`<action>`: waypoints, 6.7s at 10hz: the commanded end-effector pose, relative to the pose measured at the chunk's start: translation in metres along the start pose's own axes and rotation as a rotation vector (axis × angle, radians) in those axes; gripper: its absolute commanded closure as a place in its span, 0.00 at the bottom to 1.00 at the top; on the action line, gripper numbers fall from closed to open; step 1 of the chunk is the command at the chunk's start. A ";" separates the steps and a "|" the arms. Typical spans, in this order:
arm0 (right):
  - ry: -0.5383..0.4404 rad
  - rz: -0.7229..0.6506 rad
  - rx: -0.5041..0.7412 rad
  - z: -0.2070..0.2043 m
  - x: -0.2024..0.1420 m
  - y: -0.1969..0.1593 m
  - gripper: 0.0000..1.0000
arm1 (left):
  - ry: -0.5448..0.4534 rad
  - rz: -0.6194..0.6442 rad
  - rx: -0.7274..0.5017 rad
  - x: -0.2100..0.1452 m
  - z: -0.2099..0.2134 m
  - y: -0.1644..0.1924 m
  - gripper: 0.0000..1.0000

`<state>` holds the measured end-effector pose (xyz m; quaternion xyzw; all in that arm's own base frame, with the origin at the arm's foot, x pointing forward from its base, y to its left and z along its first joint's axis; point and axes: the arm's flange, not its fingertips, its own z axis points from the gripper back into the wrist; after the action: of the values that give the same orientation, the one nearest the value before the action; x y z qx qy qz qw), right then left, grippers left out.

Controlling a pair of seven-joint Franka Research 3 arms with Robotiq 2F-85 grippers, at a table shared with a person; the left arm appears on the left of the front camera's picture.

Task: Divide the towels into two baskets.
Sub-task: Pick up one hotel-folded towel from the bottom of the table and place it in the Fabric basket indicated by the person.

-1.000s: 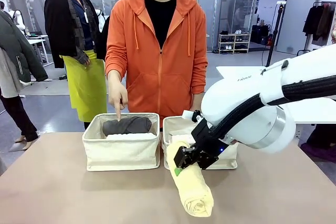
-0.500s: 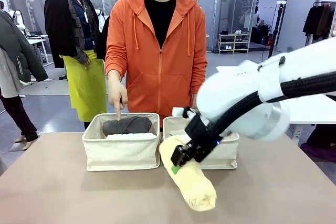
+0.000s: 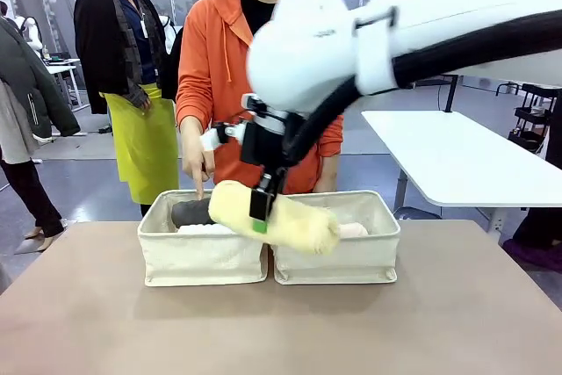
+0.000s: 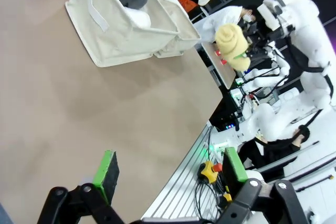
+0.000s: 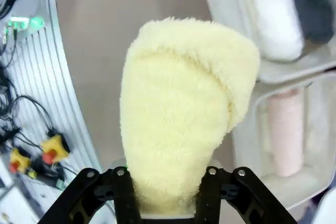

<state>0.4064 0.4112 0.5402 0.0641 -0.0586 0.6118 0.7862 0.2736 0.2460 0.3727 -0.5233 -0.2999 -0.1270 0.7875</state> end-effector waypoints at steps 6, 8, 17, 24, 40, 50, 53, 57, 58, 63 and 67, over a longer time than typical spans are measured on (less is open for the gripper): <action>0.051 0.497 -0.301 -0.062 0.174 -0.069 0.63 | -0.009 0.009 0.007 0.001 0.002 -0.003 0.00; 0.045 0.478 -0.315 -0.076 0.189 -0.080 0.63 | -0.009 0.009 0.007 0.001 0.002 -0.003 0.00; 0.111 0.460 -0.306 -0.118 0.201 -0.089 0.00 | -0.009 0.009 0.007 0.001 0.002 -0.003 0.00; 0.073 0.447 -0.299 -0.114 0.183 -0.085 0.00 | -0.009 0.009 0.007 0.001 0.002 -0.003 0.00; -0.085 0.246 -0.056 0.010 0.097 -0.040 0.00 | -0.009 0.009 0.007 0.001 0.002 -0.003 0.00; -0.722 -0.658 0.406 0.088 -0.253 -0.063 0.00 | -0.009 0.009 0.007 0.001 0.002 -0.003 0.00; -0.840 -0.915 0.419 0.083 -0.355 -0.029 0.00 | -0.009 0.009 0.007 0.001 0.002 -0.003 0.00; -1.065 -1.382 0.426 0.030 -0.457 0.061 0.00 | -0.009 0.009 0.007 0.001 0.002 -0.003 0.00; -1.138 -1.461 0.427 0.008 -0.474 0.087 0.00 | -0.009 0.009 0.007 0.001 0.002 -0.003 0.00; -1.186 -1.684 0.444 -0.046 -0.505 0.136 0.00 | -0.009 0.009 0.007 0.001 0.002 -0.003 0.00; -1.187 -1.621 0.443 0.086 -0.548 0.023 0.00 | -0.009 0.009 0.007 0.001 0.002 -0.003 0.00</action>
<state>0.2479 -0.1240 0.5293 0.5189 -0.2577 -0.2399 0.7789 0.2738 0.2456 0.3729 -0.5229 -0.2994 -0.1275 0.7878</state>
